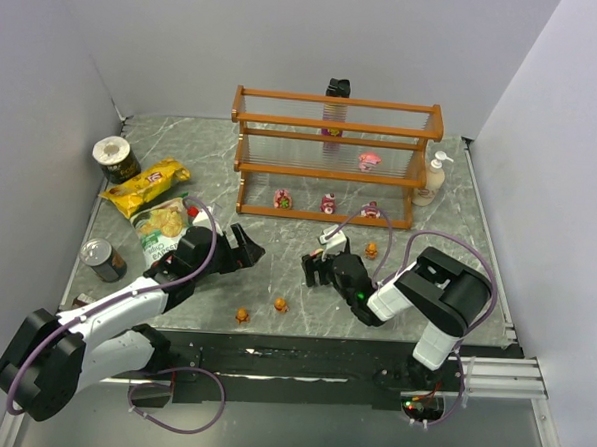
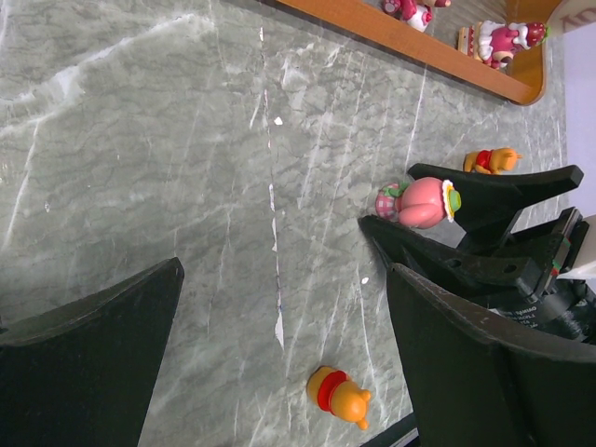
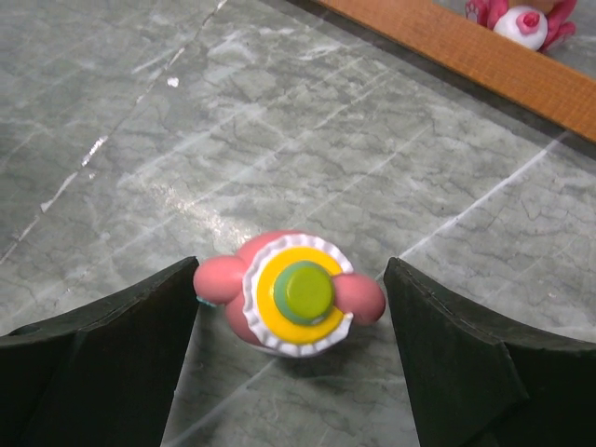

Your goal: Place and organize the plastic toys onto the shelf

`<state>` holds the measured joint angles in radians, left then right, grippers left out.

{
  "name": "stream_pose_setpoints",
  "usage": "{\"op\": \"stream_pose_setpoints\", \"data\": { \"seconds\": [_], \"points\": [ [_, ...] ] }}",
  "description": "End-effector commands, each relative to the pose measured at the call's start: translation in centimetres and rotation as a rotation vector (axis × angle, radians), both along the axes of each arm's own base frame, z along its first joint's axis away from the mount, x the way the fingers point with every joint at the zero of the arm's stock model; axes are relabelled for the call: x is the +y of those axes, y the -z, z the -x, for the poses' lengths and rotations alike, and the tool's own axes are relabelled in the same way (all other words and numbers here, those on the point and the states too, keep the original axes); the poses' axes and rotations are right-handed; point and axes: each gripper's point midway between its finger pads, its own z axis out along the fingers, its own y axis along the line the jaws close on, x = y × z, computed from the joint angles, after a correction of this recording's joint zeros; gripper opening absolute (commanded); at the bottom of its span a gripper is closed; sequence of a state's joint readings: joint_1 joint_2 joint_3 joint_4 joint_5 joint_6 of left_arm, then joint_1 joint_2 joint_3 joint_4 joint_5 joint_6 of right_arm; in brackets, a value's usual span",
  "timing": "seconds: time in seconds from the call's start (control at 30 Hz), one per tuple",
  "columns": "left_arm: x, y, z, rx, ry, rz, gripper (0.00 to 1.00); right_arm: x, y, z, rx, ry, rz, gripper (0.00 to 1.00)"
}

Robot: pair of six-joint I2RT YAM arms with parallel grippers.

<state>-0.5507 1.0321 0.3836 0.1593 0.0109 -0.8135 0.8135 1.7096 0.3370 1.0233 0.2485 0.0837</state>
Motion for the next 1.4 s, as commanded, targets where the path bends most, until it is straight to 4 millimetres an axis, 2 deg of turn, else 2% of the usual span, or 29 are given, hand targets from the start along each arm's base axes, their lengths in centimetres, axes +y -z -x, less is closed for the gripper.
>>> {"op": "stream_pose_setpoints", "data": {
  "seconds": [0.0,0.2,0.3,0.43,0.6,0.7,0.73,0.8,0.83,0.97,1.1,1.17,1.2,1.23,1.3,1.37],
  "points": [
    [-0.4,-1.6,-1.0,-0.050,0.000,0.024,0.96,0.9,-2.7,-1.2,-0.060,0.009,-0.052,0.88],
    [-0.5,-1.6,-0.9,-0.050,0.002,0.027,0.96,0.8,-2.6,-1.4,-0.053,0.024,-0.052,0.82],
    [-0.5,-1.7,-0.9,-0.049,0.001,0.029,0.96,0.7,-2.7,-1.4,-0.052,0.030,-0.056,0.75],
    [-0.5,-1.7,-0.9,-0.049,0.002,0.029,0.96,0.7,-2.8,-1.4,-0.049,0.034,-0.055,0.61],
    [-0.4,-1.7,-0.9,-0.051,0.000,0.028,0.96,0.9,-4.1,-1.4,-0.057,0.032,-0.087,0.50],
    [-0.4,-1.7,-0.8,-0.051,0.002,0.028,0.96,1.0,-5.5,-1.6,-0.065,0.043,-0.107,0.47],
    [-0.4,-1.8,-0.8,-0.053,0.000,0.028,0.96,1.2,-6.7,-1.8,-0.083,0.048,-0.130,0.45],
    [-0.4,-1.8,-0.8,-0.053,0.000,0.028,0.96,1.1,-7.4,-2.0,-0.077,0.060,-0.133,0.44],
    [-0.4,-1.9,-0.8,-0.055,0.002,0.031,0.96,1.4,-8.7,-2.3,-0.095,0.066,-0.154,0.44],
    [-0.4,-2.0,-0.8,-0.057,0.004,0.035,0.96,1.7,-11.3,-3.3,-0.108,0.099,-0.170,0.43],
    [-0.4,-2.0,-0.8,-0.057,0.004,0.035,0.96,2.2,-14.2,-5.4,-0.139,0.141,-0.164,0.44],
    [-0.4,-2.1,-0.8,-0.059,0.004,0.036,0.96,2.1,-14.6,-6.5,-0.139,0.166,-0.156,0.44],
    [-0.4,-2.0,-0.7,-0.057,0.002,0.034,0.96,2.4,-15.7,-7.2,-0.153,0.174,-0.172,0.44],
    [-0.4,-2.1,-0.7,-0.059,0.001,0.035,0.96,2.3,-15.4,-7.6,-0.144,0.183,-0.161,0.44],
    [-0.3,-2.1,-0.7,-0.059,0.000,0.032,0.96,2.5,-16.7,-8.5,-0.157,0.199,-0.177,0.44],
    [-0.4,-2.2,-0.7,-0.061,0.003,0.035,0.96,2.4,-17.1,-9.0,-0.156,0.210,-0.175,0.44]
  ]
}}
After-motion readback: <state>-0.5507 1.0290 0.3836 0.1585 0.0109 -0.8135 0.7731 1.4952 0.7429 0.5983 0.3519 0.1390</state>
